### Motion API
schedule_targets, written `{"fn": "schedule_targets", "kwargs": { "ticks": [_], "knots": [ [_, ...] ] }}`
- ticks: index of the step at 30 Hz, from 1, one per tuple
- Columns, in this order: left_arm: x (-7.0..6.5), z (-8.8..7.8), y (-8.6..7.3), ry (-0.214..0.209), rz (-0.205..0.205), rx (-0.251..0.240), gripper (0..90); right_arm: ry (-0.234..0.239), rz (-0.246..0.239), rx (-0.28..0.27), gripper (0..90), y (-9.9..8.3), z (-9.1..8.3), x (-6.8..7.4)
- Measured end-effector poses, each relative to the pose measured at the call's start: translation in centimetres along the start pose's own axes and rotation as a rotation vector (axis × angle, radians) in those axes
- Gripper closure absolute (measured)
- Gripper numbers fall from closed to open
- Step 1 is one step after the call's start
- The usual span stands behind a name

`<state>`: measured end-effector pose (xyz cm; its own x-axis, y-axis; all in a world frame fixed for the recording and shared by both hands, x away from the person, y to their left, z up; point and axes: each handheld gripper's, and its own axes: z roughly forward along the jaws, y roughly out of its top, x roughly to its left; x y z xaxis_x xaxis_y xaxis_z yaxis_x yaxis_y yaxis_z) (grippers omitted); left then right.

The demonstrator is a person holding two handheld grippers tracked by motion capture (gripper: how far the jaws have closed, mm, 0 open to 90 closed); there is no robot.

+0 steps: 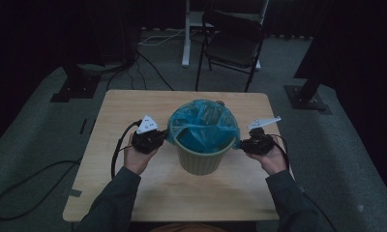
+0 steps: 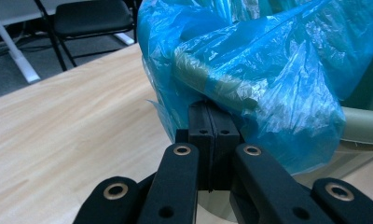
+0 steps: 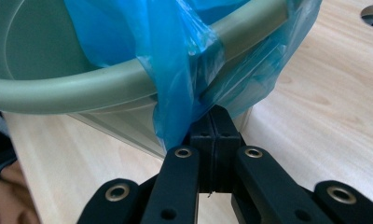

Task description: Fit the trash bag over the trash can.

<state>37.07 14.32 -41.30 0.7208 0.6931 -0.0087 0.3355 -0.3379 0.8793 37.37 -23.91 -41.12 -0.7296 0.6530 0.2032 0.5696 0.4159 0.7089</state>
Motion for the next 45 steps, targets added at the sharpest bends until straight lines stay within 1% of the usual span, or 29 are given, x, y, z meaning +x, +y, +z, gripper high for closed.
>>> {"fn": "schedule_targets", "kwargs": {
  "ticks": [1, 2, 4, 6, 7, 8, 9, 11, 12, 13, 14, 15, 18, 19, 25, 27, 30, 31, 32, 33, 36, 38, 40, 43, 45],
  "knots": [
    [0.5, 0.3, 0.1, -0.002, -0.012, -0.004, 89.3, -0.007, 0.006, -0.005, 89.9, 0.2, 0.2, -0.3],
    [0.6, 0.4, 0.1, 0.0, -0.015, -0.006, 87.2, -0.014, 0.01, 0.002, 89.2, 0.3, 0.5, -0.5],
    [0.7, 0.2, 0.1, 0.002, -0.021, -0.015, 83.8, -0.041, 0.01, 0.008, 82.0, 0.2, 0.7, -0.7],
    [0.8, -0.5, 0.1, 0.01, -0.02, -0.023, 81.5, -0.056, 0.016, -0.002, 78.4, 0.0, 0.4, -0.9],
    [0.9, -0.9, 0.1, 0.015, -0.018, -0.027, 79.6, -0.063, 0.02, -0.012, 75.6, -0.1, 0.0, -1.0],
    [0.9, -1.2, 0.1, 0.021, -0.02, -0.031, 78.3, -0.071, 0.024, -0.02, 75.0, -0.2, -0.4, -1.1],
    [1.1, -1.7, 0.1, 0.026, -0.027, -0.038, 77.4, -0.07, 0.028, -0.025, 74.1, -0.2, -0.8, -1.2],
    [1.5, -2.6, 0.1, 0.033, -0.044, -0.056, 75.5, -0.077, 0.033, -0.056, 71.7, -0.3, -2.0, -1.4],
    [1.5, -2.6, 0.1, 0.033, -0.044, -0.056, 74.6, -0.077, 0.033, -0.056, 71.7, -0.3, -2.0, -1.4],
    [1.7, -3.2, 0.2, 0.035, -0.05, -0.071, 74.6, -0.079, 0.039, -0.074, 71.3, -0.4, -2.6, -1.4],
    [1.7, -3.5, 0.2, 0.035, -0.056, -0.079, 73.2, -0.079, 0.045, -0.099, 70.7, -0.4, -3.4, -1.5],
    [1.8, -3.9, 0.3, 0.032, -0.058, -0.089, 72.6, -0.08, 0.047, -0.112, 70.6, -0.4, -3.8, -1.5],
    [1.5, -4.7, 0.6, 0.003, -0.056, -0.114, 70.2, -0.055, 0.038, -0.162, 69.9, -0.3, -5.0, -1.2],
    [1.3, -4.7, 0.7, -0.005, -0.053, -0.117, 69.0, -0.035, 0.032, -0.178, 69.3, -0.2, -5.3, -1.1],
    [0.0, -4.4, 1.5, -0.066, -0.023, -0.122, 62.8, 0.009, 0.006, -0.227, 68.6, 0.5, -5.8, -0.2],
    [-0.4, -4.1, 1.7, -0.078, -0.01, -0.108, 60.8, 0.037, -0.007, -0.232, 67.4, 0.8, -5.8, -0.1],
    [-0.7, -3.4, 1.7, -0.08, -0.004, -0.084, 59.3, 0.047, -0.011, -0.221, 66.5, 1.0, -5.4, 0.0],
    [-0.7, -3.4, 1.7, -0.08, -0.004, -0.084, 59.2, 0.047, -0.011, -0.221, 66.5, 1.0, -5.4, 0.0],
    [-0.7, -3.0, 1.6, -0.091, -0.013, -0.071, 59.2, 0.047, -0.012, -0.222, 66.5, 1.1, -5.3, -0.1],
    [-0.6, -2.9, 1.5, -0.099, -0.02, -0.071, 59.0, 0.056, -0.001, -0.22, 67.4, 1.1, -5.0, -0.3],
    [-0.1, -2.8, 1.1, -0.131, -0.035, -0.062, 58.2, 0.084, 0.014, -0.22, 68.9, 1.0, -4.6, -0.7],
    [0.2, -2.7, 0.9, -0.138, -0.043, -0.054, 58.4, 0.097, 0.022, -0.211, 70.7, 1.0, -4.4, -0.8],
    [0.3, -2.6, 0.8, -0.139, -0.044, -0.051, 60.8, 0.102, 0.022, -0.204, 74.9, 0.9, -4.2, -0.9],
    [0.1, -2.6, 0.8, -0.134, -0.036, -0.048, 67.5, 0.109, 0.022, -0.194, 83.2, 0.9, -3.9, -0.8],
    [0.0, -2.5, 0.9, -0.127, -0.024, -0.045, 73.8, 0.114, 0.019, -0.189, 87.3, 1.0, -3.8, -0.7]
  ]
}}
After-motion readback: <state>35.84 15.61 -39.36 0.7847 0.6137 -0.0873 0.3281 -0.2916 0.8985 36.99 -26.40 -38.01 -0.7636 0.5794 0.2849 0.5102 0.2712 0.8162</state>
